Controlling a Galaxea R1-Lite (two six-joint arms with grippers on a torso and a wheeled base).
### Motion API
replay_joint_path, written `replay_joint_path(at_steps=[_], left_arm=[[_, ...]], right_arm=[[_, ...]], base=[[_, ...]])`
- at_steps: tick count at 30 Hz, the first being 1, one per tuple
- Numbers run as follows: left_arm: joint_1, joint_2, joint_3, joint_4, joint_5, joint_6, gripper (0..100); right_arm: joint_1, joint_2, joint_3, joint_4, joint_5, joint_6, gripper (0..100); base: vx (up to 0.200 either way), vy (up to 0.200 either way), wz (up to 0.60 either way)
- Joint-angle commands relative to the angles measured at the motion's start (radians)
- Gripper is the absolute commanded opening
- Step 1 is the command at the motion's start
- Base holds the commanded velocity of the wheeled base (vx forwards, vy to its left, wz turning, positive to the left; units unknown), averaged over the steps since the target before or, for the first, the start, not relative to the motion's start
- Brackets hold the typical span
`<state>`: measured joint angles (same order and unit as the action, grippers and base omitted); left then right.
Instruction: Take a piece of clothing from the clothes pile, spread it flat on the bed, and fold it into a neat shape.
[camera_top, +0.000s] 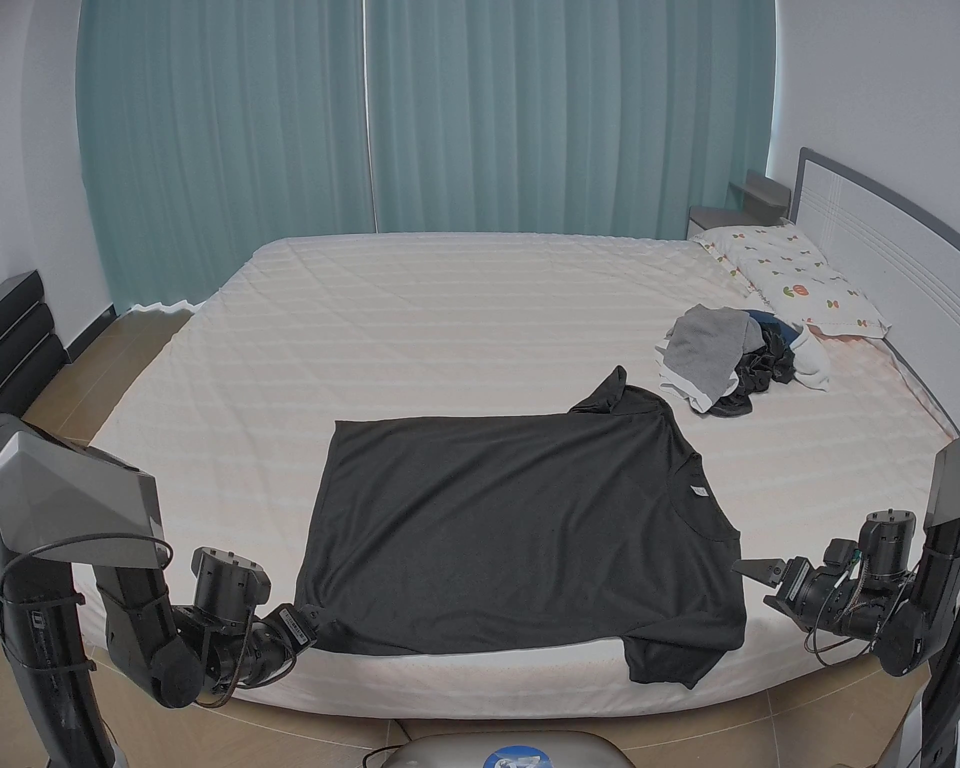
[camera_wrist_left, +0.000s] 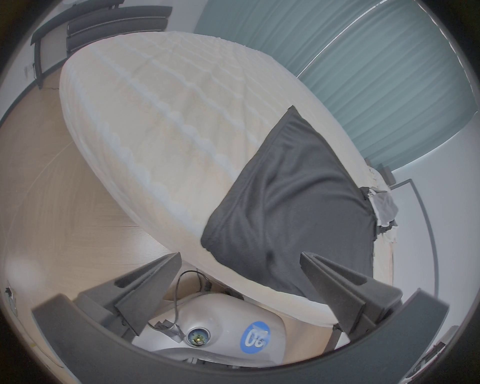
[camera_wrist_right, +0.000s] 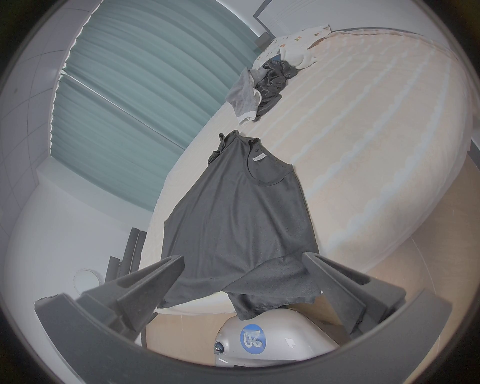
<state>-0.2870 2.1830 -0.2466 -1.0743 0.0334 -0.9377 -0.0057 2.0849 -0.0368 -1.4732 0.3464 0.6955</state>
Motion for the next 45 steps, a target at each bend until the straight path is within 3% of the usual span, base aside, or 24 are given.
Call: replay_joint_path(at_steps=[1,6,10,11,18,26,35,45], left_arm=[[-0.026,0.077,-0.01,-0.006,0.052,0.011,100],[-0.055,0.144,-0.065,-0.006,0.168,0.013,100],[-0.06,0.162,-0.108,-0.006,0.187,0.014,100],[-0.06,0.162,-0.115,-0.006,0.187,0.014,0],[-0.044,0.156,-0.114,-0.006,0.203,0.01,0],[-0.041,0.143,-0.086,-0.013,0.324,0.016,0],[-0.136,0.156,-0.071,-0.032,0.324,0.007,0],[-0.126,0.17,-0.069,-0.062,0.326,0.011,0]], right_arm=[[-0.007,0.087,0.035,-0.064,0.005,0.005,100],[-0.007,0.087,0.035,-0.087,0.005,0.05,100],[-0.007,0.086,0.037,-0.087,0.005,0.05,100],[-0.007,0.087,0.037,-0.087,0.005,0.05,100],[-0.008,0.089,0.037,-0.087,0.005,0.048,100],[-0.01,0.093,0.037,-0.087,0.005,0.042,100],[-0.005,0.153,0.034,-0.087,0.005,0.015,100],[0.003,0.242,-0.063,-0.087,0.006,0.002,100]], base=[[0.0,0.0,0.0],[0.0,0.0,0.0],[0.0,0.0,0.0],[0.0,0.0,0.0],[0.0,0.0,0.0],[0.0,0.0,0.0],[0.0,0.0,0.0],[0.0,0.0,0.0]])
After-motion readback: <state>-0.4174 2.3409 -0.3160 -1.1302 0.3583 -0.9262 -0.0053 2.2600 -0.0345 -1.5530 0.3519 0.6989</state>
